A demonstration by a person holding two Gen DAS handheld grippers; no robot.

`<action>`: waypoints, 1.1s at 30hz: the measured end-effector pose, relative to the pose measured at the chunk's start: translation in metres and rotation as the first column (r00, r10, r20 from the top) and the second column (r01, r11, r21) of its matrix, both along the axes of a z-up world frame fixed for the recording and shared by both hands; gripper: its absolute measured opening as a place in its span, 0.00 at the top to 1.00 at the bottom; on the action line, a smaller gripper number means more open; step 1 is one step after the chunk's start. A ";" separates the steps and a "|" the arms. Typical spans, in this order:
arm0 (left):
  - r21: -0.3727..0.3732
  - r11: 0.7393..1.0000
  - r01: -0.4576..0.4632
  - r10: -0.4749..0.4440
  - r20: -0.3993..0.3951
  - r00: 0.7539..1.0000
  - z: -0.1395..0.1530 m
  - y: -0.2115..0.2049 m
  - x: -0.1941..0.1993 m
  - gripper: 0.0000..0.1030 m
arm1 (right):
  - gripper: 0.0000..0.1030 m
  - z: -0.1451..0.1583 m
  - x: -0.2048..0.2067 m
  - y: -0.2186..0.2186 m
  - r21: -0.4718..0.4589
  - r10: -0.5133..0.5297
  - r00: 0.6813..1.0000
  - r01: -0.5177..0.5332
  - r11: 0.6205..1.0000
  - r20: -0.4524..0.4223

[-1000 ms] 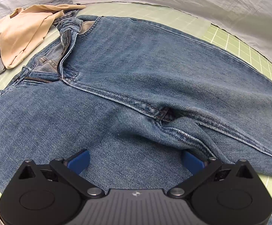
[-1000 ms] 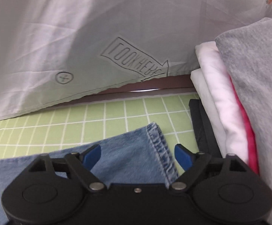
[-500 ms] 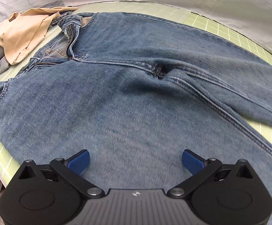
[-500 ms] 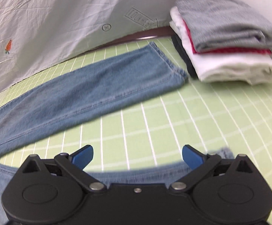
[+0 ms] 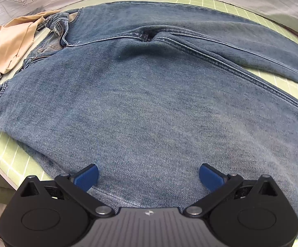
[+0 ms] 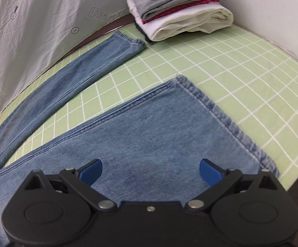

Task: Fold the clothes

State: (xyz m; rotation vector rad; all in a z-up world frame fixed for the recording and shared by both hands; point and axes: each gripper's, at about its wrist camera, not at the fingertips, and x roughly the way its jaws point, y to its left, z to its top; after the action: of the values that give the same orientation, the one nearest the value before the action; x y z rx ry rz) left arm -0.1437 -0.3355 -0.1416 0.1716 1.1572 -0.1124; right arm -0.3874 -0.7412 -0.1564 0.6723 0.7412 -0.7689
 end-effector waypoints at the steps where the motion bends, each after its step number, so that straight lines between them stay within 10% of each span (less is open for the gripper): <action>1: 0.000 1.000 0.002 -0.002 0.001 1.000 0.000 0.000 -0.002 0.00 | 0.01 0.001 -0.009 -0.002 -0.003 -0.026 1.000 0.026 1.000 0.006; 9: -0.011 1.000 -0.006 0.006 0.006 1.000 -0.001 0.005 -0.009 0.00 | 0.01 -0.003 -0.057 -0.021 -0.060 -0.173 0.984 0.171 0.983 -0.040; 22: -0.035 0.999 -0.022 0.022 0.001 1.000 -0.002 0.007 -0.014 0.00 | 0.00 -0.016 -0.051 0.000 0.025 -0.107 0.994 0.107 0.994 -0.008; 33: -0.134 0.991 -0.001 -0.003 -0.027 1.000 0.001 0.044 -0.011 0.00 | 0.00 -0.016 -0.053 0.031 0.261 -0.199 0.962 0.147 0.954 0.188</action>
State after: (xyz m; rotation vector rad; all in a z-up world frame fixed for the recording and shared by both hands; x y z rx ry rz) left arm -0.1544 -0.2916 -0.1405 0.0524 1.1729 -0.1934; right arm -0.4405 -0.7098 -0.1728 1.0387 0.5903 -0.7577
